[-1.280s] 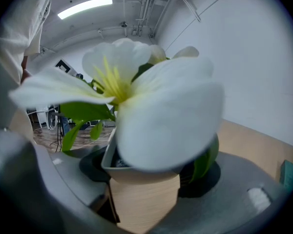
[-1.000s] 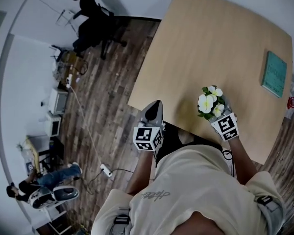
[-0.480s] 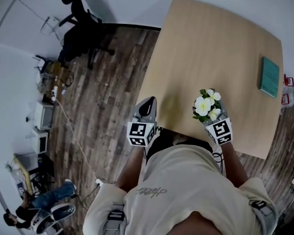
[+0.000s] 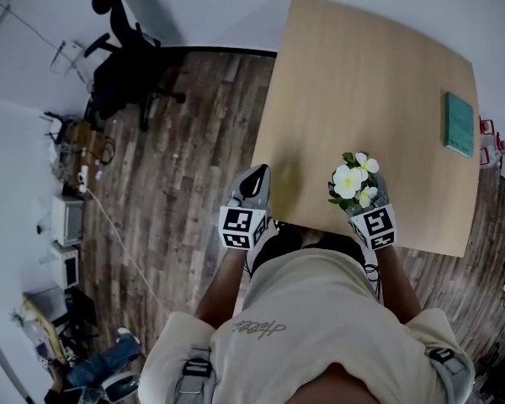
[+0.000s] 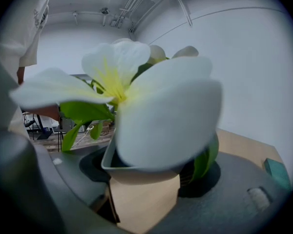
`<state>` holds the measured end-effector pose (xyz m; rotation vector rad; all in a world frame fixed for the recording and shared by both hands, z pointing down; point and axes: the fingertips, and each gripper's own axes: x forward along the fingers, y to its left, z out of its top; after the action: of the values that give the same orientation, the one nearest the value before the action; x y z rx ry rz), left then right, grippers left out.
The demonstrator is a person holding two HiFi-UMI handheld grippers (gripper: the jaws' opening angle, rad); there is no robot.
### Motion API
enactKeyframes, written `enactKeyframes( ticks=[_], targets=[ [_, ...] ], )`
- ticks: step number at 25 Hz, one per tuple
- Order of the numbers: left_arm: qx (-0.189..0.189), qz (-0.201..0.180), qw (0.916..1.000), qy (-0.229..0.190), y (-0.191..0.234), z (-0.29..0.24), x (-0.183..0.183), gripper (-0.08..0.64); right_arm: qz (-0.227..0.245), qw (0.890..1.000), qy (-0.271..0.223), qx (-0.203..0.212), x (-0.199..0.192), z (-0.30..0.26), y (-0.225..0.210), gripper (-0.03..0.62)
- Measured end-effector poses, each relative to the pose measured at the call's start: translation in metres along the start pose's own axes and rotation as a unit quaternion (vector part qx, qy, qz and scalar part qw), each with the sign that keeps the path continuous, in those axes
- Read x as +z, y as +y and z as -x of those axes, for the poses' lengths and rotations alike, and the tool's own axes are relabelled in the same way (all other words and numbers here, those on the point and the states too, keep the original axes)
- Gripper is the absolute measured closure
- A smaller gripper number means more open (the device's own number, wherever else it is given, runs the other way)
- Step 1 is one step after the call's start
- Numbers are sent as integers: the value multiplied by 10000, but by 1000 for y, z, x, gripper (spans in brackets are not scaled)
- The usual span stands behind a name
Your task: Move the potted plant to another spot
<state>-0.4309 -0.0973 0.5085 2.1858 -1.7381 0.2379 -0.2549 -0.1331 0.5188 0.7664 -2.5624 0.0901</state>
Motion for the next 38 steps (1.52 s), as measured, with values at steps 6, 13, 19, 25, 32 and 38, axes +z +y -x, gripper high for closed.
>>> enactKeyframes(
  ticks=[6,13,19,25,32,38],
  targets=[
    [-263,-156,9995,50,14,-6,4,545,-253,9993,187,-179,-7,-15,9,241],
    [-372,-235,9988,236,32,-18,-2,545,-359,9990,190,-170,-3,-47,15,241],
    [-280,-237,9984,440,28,-35,-3,545,-288,9991,119,303,1,-75,14,241],
    [64,-91,9985,544,27,-33,-10,545,-130,9963,212,820,-17,-103,17,241],
    [499,56,9954,811,43,-23,-27,545,200,9904,430,1300,-45,-147,17,241],
    [567,203,9941,906,4,-6,-42,545,191,9902,518,1283,-71,-138,15,241]
  ],
)
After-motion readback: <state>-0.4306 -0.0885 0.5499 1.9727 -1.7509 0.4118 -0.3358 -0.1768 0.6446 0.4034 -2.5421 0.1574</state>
